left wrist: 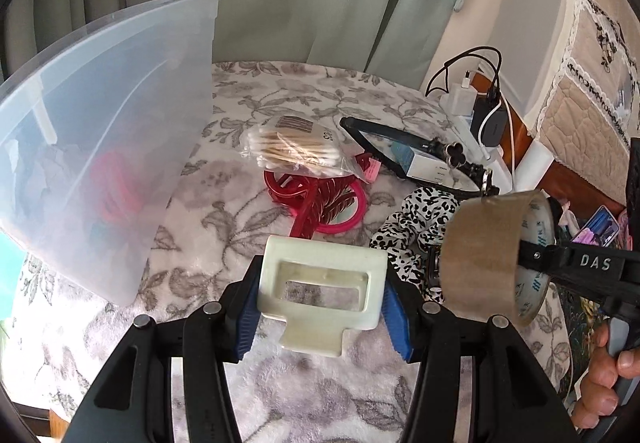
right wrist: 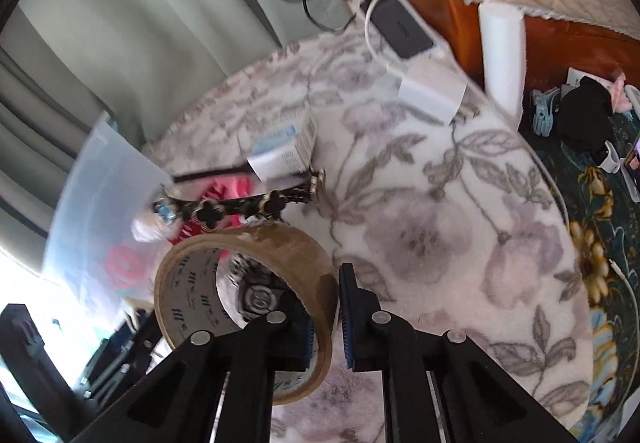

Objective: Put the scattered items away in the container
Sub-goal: 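Lift and carry the white clip and tape roll over the clear box with both tools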

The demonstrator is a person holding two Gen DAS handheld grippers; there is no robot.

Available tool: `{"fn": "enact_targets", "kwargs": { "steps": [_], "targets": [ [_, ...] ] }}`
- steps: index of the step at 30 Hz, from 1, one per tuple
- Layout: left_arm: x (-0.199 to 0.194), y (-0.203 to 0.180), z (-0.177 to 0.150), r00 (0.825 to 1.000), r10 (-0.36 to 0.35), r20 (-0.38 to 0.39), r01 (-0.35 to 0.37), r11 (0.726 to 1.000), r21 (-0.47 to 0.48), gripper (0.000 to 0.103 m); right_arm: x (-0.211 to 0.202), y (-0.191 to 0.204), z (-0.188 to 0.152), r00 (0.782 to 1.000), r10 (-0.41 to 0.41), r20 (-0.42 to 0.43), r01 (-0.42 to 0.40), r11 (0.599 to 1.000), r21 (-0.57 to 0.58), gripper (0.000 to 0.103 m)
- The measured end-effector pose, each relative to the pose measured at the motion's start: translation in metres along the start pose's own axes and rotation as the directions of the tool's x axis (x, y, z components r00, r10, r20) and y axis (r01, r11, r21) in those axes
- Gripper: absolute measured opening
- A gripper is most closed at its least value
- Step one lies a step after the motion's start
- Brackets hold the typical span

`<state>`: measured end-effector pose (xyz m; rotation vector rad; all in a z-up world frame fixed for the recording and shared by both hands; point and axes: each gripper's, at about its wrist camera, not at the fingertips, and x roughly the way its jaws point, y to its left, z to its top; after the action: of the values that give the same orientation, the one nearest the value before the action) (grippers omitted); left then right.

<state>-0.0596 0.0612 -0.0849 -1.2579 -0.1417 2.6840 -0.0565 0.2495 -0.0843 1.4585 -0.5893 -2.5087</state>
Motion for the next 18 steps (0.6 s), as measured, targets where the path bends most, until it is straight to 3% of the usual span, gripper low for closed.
{"fn": "enact_targets", "kwargs": {
  "steps": [4,6,8,14,16,18],
  "targets": [
    [0.018,-0.011,0.008,0.999,-0.009,0.045,0.009,1.0,-0.007,0.055,-0.027,0.002,0.007,0.996,0.046,0.08,-0.047,0.999,0.014,0.011],
    [0.03,-0.018,0.011,0.998,-0.015,0.063,0.015,1.0,-0.009,0.055,-0.031,0.002,0.01,0.996,0.034,0.086,-0.036,0.999,0.02,0.011],
    [0.032,-0.023,0.017,0.996,-0.025,0.087,0.027,1.0,-0.012,0.055,-0.037,0.001,0.009,0.992,0.08,0.097,-0.086,0.995,0.051,0.011],
    [-0.105,0.045,-0.002,0.977,-0.061,0.204,0.072,0.996,-0.048,0.055,-0.083,0.019,0.012,0.972,0.15,0.18,-0.154,0.988,0.009,0.011],
    [-0.17,0.076,-0.016,0.966,-0.061,0.25,0.078,0.995,-0.058,0.055,-0.095,0.031,0.014,0.962,0.176,0.209,-0.178,0.984,-0.013,0.011],
    [-0.197,0.088,-0.014,0.951,-0.058,0.305,0.08,0.995,-0.06,0.055,-0.102,0.045,0.015,0.955,0.197,0.222,-0.193,0.98,-0.036,0.011]
  ]
}}
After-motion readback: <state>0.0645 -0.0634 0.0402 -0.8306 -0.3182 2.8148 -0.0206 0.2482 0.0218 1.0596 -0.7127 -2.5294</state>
